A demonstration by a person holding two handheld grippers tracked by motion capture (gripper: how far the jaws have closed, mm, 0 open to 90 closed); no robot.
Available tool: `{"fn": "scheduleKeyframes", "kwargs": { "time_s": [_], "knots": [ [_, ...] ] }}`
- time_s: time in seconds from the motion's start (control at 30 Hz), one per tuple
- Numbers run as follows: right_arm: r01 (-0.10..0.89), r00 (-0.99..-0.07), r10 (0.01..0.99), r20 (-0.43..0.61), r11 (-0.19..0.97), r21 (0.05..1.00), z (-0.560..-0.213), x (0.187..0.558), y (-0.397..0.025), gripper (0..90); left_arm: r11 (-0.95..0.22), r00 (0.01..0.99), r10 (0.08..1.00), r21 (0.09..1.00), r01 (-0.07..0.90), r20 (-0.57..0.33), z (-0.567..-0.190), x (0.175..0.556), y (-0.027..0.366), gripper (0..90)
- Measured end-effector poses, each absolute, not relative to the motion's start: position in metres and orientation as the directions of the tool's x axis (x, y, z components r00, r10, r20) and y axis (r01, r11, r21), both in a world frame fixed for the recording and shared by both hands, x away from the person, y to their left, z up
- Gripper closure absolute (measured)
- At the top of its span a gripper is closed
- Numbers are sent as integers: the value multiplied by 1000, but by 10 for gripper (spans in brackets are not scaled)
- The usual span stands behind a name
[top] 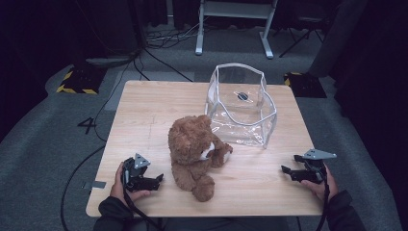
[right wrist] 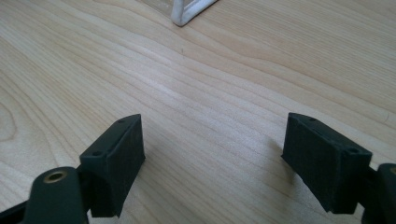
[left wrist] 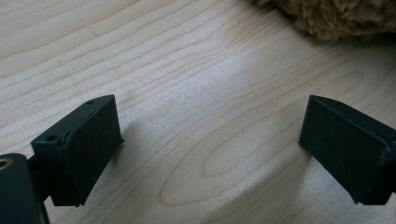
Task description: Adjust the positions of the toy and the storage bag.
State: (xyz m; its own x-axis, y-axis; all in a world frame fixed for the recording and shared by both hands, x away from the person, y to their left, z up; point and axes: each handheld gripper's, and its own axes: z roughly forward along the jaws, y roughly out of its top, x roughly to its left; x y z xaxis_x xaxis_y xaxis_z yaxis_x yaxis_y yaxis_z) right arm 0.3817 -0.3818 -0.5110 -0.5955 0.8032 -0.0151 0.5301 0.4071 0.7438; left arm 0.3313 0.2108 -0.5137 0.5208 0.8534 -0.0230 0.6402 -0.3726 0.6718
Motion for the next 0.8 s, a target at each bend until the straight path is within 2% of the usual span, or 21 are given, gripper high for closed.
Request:
{"fn": "scheduleKeyframes", "kwargs": {
  "time_s": [0.1, 0.17, 0.23, 0.3, 0.33, 0.47, 0.8],
  "knots": [
    [530, -595, 803, -15, 407, 744, -511, 382, -382, 205, -382, 543, 839, 681, 624, -27, -513, 329, 211, 102],
    [530, -595, 803, -15, 407, 744, -511, 382, -382, 205, -389, 549, 836, 683, 618, -21, -511, 328, 209, 200],
    [530, -595, 803, -15, 407, 744, -511, 382, -382, 205, -407, 563, 826, 684, 606, -6, -508, 326, 206, 143],
    [530, -595, 803, -15, 407, 744, -511, 382, -382, 205, -411, 570, 822, 692, 593, 1, -506, 323, 206, 181],
    [530, -595, 803, -15, 407, 744, -511, 382, -382, 205, -409, 573, 820, 701, 584, 1, -505, 322, 206, 151],
    [532, -595, 804, -14, 406, 743, -511, 381, -382, 205, -429, 577, 816, 697, 575, 27, -501, 320, 204, 166],
    [531, -595, 804, -14, 407, 743, -511, 381, -382, 205, -405, 593, 804, 763, 504, 35, -474, 307, 201, 159]
  ]
}}
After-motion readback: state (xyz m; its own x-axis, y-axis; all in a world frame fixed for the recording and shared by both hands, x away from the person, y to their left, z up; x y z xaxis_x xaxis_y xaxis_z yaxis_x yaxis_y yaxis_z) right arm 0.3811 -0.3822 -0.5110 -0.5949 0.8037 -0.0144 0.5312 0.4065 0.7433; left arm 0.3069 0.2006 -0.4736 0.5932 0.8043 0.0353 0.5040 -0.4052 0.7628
